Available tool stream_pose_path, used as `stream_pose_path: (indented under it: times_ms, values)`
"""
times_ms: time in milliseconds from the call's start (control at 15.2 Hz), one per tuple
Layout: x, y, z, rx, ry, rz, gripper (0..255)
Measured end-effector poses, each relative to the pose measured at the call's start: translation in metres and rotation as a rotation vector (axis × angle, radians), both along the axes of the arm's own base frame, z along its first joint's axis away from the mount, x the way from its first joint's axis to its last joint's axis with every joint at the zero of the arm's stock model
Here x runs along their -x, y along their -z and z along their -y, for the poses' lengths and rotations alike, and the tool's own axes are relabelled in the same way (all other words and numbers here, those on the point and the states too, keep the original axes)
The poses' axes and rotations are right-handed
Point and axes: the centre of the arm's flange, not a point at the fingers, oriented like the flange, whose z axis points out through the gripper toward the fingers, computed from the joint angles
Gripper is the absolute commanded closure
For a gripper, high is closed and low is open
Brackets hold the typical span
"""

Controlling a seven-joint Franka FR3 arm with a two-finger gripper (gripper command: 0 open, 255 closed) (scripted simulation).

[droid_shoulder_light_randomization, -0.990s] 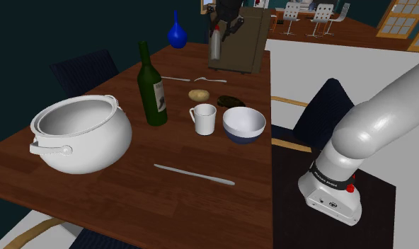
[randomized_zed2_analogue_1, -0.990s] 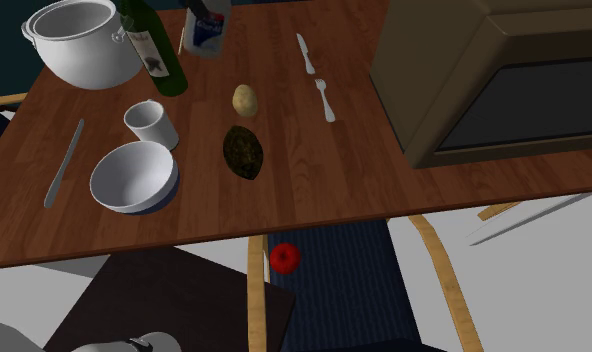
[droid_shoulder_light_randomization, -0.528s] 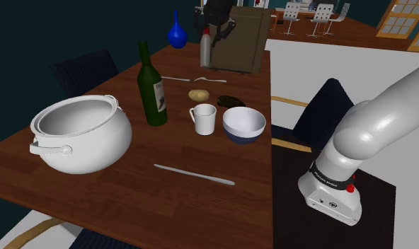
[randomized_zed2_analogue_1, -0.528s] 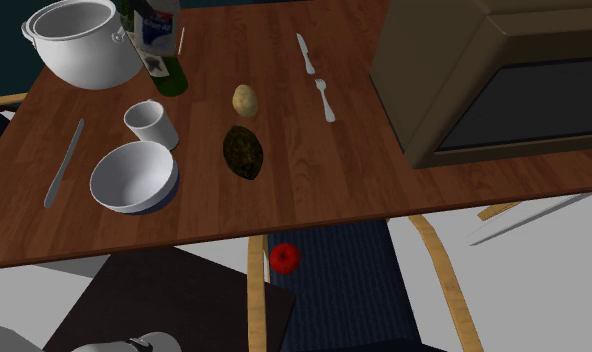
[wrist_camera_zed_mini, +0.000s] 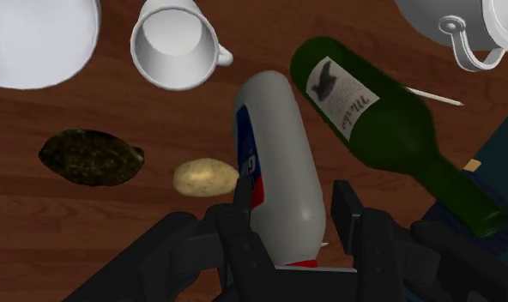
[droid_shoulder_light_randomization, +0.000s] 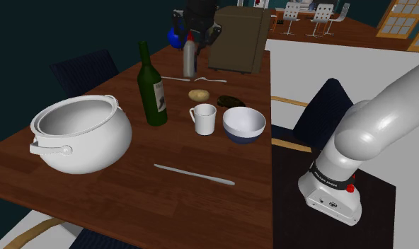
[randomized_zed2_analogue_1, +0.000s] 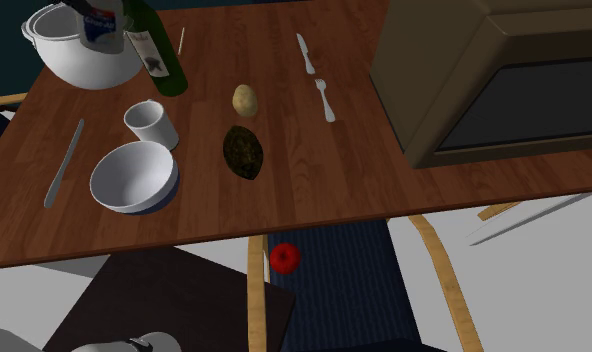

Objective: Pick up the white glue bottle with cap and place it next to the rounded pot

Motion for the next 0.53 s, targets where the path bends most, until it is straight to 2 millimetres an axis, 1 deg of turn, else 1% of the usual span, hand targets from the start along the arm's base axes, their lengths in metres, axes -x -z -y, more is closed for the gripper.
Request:
stream_pose_path:
  times_ms: [198,462,528]
  values:
    - [0.010,-0.003,-0.041,0.000,-0.001,0.000,255]
    - [0.022,-0.001,-0.089,0.000,0.000,0.000,255]
    - [0.028,0.000,-0.102,0.001,0.000,0.000,255]
